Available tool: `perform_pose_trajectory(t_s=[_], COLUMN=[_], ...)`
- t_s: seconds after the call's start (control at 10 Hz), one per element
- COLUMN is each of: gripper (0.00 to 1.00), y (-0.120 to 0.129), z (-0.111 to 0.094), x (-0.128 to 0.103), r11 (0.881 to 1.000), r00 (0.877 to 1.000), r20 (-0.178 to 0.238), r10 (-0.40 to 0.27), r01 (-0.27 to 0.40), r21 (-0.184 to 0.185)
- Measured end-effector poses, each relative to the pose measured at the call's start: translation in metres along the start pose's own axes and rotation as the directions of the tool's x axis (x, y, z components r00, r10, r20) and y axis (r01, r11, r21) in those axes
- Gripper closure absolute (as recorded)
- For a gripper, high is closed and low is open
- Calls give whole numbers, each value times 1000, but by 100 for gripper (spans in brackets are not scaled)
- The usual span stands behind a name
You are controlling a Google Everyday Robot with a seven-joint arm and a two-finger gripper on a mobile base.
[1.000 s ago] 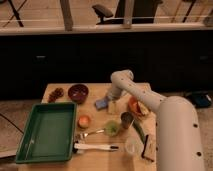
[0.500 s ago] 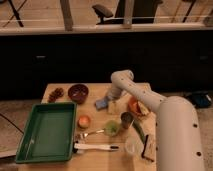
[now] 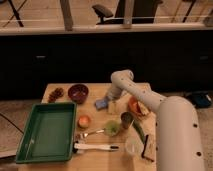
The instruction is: Wipe tray with sponge
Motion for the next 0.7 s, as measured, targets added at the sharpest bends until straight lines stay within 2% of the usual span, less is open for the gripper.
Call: perform_pose_trajectory(t_s=[0.2, 0.3, 0.5, 0.7], gripper=[22, 28, 48, 72], y=[2, 3, 5, 5], z=[-7, -9, -12, -13], x=[-7, -10, -13, -16], r11=[999, 998, 996, 994], r00=[999, 998, 997, 995], r20=[-9, -10, -17, -23], r10=[-44, -56, -80, -100], r01=[44, 56, 80, 101], r21=[11, 15, 27, 29])
